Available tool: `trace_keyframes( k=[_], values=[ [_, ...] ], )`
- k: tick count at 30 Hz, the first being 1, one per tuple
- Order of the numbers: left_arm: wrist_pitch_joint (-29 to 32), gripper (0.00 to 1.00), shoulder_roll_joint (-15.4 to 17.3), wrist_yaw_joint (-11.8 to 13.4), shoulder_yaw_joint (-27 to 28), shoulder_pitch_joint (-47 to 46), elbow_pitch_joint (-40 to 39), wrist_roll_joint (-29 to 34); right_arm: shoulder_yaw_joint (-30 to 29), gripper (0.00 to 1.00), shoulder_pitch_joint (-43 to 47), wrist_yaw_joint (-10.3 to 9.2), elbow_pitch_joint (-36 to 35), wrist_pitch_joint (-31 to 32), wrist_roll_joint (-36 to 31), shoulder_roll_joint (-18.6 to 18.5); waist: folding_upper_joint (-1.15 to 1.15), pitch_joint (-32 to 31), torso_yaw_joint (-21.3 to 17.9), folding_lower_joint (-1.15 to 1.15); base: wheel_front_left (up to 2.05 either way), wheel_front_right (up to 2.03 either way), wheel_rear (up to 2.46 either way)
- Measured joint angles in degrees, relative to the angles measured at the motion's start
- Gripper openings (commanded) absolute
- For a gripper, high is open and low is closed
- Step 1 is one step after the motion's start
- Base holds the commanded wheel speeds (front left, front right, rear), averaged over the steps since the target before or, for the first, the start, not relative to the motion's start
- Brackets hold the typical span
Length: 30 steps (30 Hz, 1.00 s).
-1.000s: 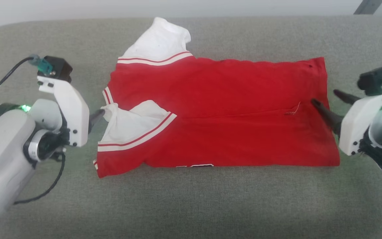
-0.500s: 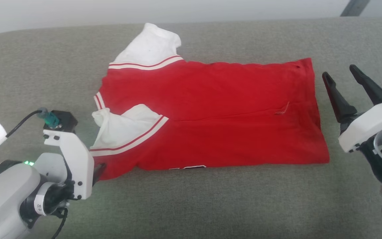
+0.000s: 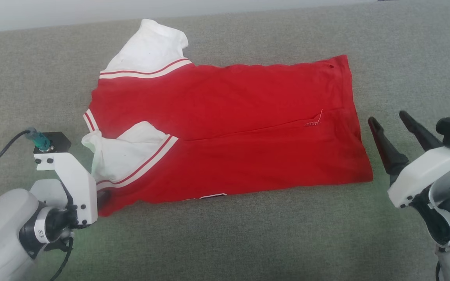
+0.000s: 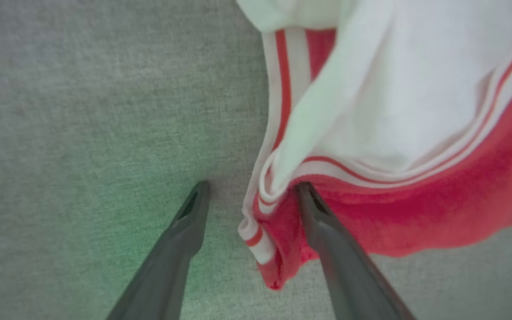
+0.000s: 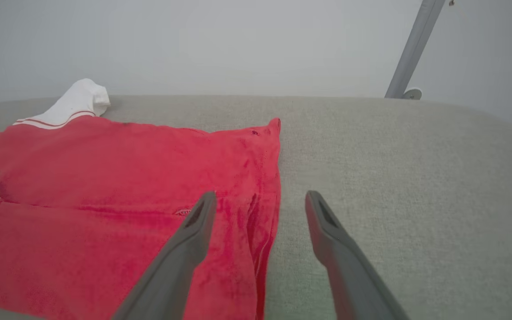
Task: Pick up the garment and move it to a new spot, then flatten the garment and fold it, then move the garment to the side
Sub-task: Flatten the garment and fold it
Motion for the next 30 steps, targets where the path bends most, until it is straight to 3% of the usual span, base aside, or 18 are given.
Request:
trace_keyframes(
  k=[13,24,25,26,30],
  values=[
    [0.09,0.0,-3.55,-3.26,-0.86,-2.31,2.04,0.19,-2.42,1.0,2.19,0.0,2.6,24.26,2.15,0.2,0.0,0.23,2.33,0.0,0.0,0.0,0.0],
    [-0.67,0.0,-6.03,-4.68,-1.64,-3.33,2.71,0.67,-1.94,1.0,-3.26,-0.03,10.68,34.35,0.57,0.79,0.0,0.78,5.32,0.0,0.0,0.0,0.0],
    [-0.76,0.0,-6.22,-4.75,-1.66,-3.41,2.92,0.69,-1.52,0.04,-3.94,-0.03,11.36,35.35,0.76,0.66,0.0,0.78,5.52,0.0,0.0,0.0,0.0],
    [-0.96,0.0,-6.48,-4.91,-1.68,-3.45,3.13,0.69,-1.34,0.0,-4.36,-0.04,12.01,35.84,1.07,0.43,0.0,0.75,5.74,0.0,0.0,0.0,0.0],
    [-1.38,0.0,-7.09,-5.49,-1.7,-3.5,3.87,0.69,-0.2,0.0,-5.71,-0.01,13.5,37.17,1.87,-0.83,0.0,0.37,6.44,0.0,0.0,0.0,0.0]
  ],
)
